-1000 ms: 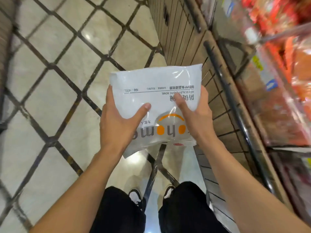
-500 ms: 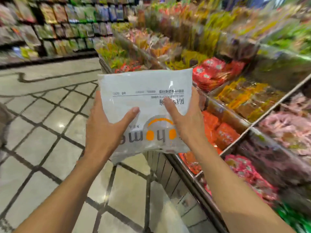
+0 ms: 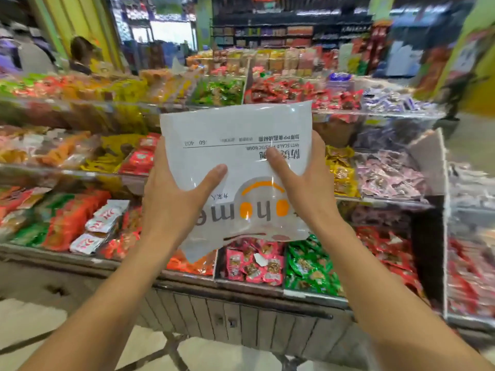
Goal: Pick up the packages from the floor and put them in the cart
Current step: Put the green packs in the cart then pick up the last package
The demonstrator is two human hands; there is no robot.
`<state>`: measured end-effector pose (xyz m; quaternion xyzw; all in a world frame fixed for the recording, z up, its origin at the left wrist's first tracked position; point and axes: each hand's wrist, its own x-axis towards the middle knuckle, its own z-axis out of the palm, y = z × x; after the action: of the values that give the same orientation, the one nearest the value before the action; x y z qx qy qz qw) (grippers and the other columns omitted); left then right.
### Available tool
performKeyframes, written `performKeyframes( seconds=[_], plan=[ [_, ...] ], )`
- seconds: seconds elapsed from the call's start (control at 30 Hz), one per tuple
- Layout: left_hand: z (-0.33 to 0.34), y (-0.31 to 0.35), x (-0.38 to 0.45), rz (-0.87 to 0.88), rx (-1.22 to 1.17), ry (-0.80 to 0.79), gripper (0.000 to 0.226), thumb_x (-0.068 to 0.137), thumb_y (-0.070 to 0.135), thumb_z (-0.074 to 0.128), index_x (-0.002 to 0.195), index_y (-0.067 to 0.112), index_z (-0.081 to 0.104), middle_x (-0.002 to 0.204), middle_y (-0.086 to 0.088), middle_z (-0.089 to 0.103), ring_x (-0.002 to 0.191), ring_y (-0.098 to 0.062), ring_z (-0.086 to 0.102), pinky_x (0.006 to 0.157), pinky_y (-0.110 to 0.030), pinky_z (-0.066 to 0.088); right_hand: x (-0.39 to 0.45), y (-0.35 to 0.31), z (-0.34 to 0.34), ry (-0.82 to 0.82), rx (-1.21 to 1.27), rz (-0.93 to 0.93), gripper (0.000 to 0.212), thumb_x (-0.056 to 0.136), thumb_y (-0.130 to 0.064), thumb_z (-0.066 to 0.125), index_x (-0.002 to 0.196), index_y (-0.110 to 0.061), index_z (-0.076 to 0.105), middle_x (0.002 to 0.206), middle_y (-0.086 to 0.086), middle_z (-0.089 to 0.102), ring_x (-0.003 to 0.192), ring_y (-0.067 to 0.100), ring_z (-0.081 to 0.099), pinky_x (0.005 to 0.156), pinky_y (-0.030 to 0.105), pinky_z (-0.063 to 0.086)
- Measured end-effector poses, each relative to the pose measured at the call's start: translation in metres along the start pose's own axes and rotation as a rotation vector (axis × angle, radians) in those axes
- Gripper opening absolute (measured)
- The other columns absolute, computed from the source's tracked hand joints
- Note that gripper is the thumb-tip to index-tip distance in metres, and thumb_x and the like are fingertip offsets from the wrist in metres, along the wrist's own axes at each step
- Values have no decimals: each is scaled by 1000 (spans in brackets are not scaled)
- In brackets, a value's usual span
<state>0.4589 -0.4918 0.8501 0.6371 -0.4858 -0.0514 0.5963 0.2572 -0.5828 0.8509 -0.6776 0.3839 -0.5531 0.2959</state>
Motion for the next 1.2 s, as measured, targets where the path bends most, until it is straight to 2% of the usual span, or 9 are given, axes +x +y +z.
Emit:
performKeyframes(
  seconds=[0.2,0.37,0.53,0.63,0.7,0.8,0.93,1.03,1.2],
  plan=[
    [114,68,-42,119,-203,-303,83,74,64,80,144,38,43,134,19,61,121,-3,59,101,-38,51,-47,10,-145,310,-208,99,73,87,-68,69,146,-35,41,132,-18,63,119,1,63,100,40,53],
    [205,133,-111,174,-365,-525,90,69,71,79,143,32,45,135,14,63,123,-7,60,103,-43,51,-110,0,-269,521,-372,212,66,88,-66,68,141,-37,42,119,-22,65,105,-1,64,84,16,48],
    [269,208,-198,248,-443,-694,88,69,71,78,141,33,45,134,10,64,122,-10,61,102,-44,52,-182,-13,-378,712,-484,266,65,87,-67,69,140,-36,45,114,-21,68,100,-13,63,81,14,48],
    [300,255,-253,278,-467,-769,97,67,77,77,146,32,43,137,7,63,125,-14,61,103,-46,51,-226,-23,-445,797,-510,280,67,88,-65,70,141,-34,45,109,-26,68,102,-7,66,90,28,54],
    [317,289,-292,298,-501,-807,90,69,73,79,143,34,46,133,12,65,121,-9,63,102,-44,52,-255,-30,-489,838,-535,294,68,87,-65,70,142,-34,44,104,-32,66,102,-4,67,92,35,56],
    [340,336,-354,286,-552,-885,80,72,64,82,138,37,46,127,18,65,114,-3,64,99,-42,54,-298,-38,-554,878,-588,318,71,87,-69,67,143,-37,39,110,-22,69,101,-1,68,91,38,59],
    [370,391,-435,310,-550,-978,88,69,70,78,141,34,42,125,10,63,108,-11,64,83,-33,56,-357,-47,-634,958,-636,343,71,88,-65,68,145,-32,40,114,-18,68,99,-5,67,82,24,56],
    [392,426,-486,327,-537,-1044,83,67,74,76,133,38,41,126,6,62,107,-16,64,84,-41,58,-393,-54,-683,1019,-673,396,59,89,-62,69,136,-38,40,103,-30,63,88,-20,61,69,7,45],
    [439,474,-560,363,-529,-1185,83,67,78,76,127,32,43,121,2,64,102,-21,68,77,-43,61,-447,-49,-752,1144,-679,431,59,88,-67,67,135,-52,35,114,-27,64,100,-13,62,78,14,46]
  ],
)
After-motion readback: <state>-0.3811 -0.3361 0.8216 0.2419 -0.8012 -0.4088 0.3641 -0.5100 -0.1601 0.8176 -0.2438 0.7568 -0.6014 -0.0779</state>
